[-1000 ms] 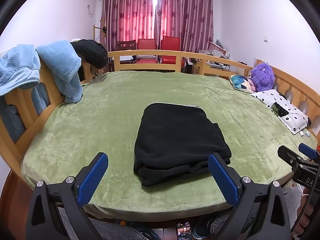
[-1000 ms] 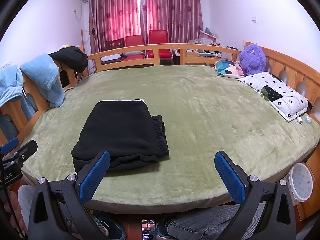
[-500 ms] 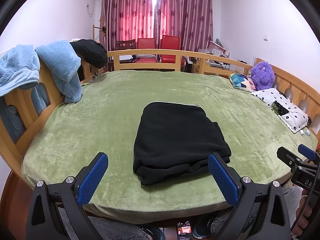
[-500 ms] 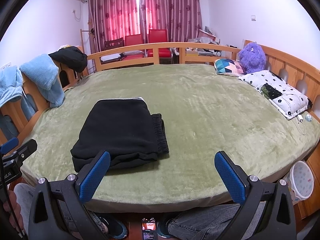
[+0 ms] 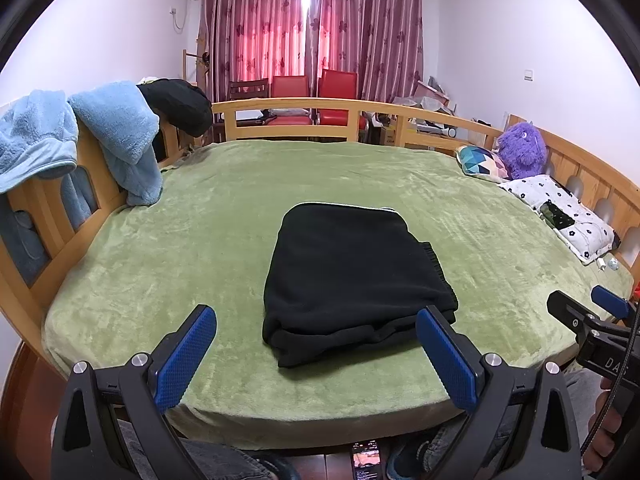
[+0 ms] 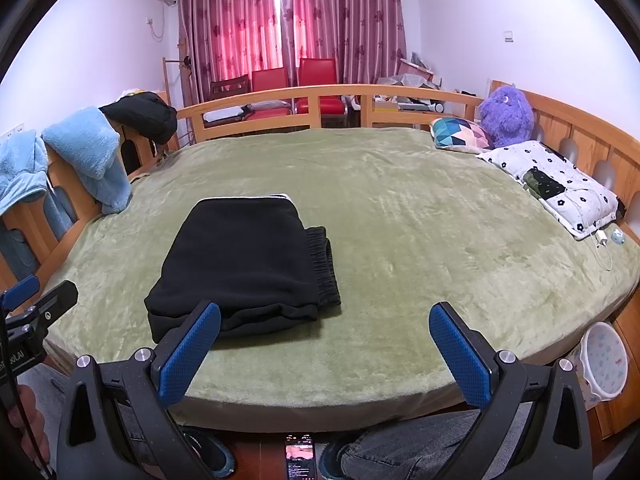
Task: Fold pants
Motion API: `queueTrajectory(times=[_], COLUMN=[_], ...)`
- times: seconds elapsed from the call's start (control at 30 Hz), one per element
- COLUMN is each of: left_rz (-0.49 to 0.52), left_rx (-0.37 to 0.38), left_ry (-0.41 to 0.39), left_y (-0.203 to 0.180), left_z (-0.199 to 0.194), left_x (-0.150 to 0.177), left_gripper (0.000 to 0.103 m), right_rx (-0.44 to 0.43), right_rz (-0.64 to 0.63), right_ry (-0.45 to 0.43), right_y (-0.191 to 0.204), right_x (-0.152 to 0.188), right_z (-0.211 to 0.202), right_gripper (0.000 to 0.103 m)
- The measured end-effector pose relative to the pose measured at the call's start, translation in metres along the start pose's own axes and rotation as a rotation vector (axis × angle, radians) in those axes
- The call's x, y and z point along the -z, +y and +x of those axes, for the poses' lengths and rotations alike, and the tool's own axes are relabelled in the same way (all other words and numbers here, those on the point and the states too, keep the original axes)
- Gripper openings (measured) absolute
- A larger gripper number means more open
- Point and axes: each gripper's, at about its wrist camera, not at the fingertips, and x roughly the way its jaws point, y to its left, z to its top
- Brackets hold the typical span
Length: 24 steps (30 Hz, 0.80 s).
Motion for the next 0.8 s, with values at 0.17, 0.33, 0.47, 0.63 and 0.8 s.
queueTrajectory(times=[0.17, 0.33, 0.47, 0.63, 0.8], left_rz=[0.001, -0.007, -0.006, -0.007, 0.003], left_rx=[0.002, 0.008, 0.014, 0.021, 0.033], left_ry=[0.001, 0.014, 0.014, 0.02, 0.024], left_y=[0.003, 0.013, 0.018, 0.024, 0.022], left_z=[0.002, 0.007, 0.012, 0.023, 0.035], left_x=[0.0, -0.007, -0.011, -0.02, -0.026], left_gripper=[0.101, 0.101, 0.101, 0.101, 0.101], right_rx=[-0.004, -0.008, -0.016, -0.018, -0.009], right_rz=[-0.004, -0.004, -0.005, -0.009, -0.022], right_ry=[-0.003, 0.002, 0.002, 0.011, 0.024], right_y=[0.003, 0.006, 0.01, 0.012, 0.015], right_x=[-0.005, -0.01, -0.013, -0.016, -0.02], right_z=[0.0, 0.004, 0.008, 0.015, 0.028], right_gripper=[0.102, 0.102, 0.103, 0.103, 0.103])
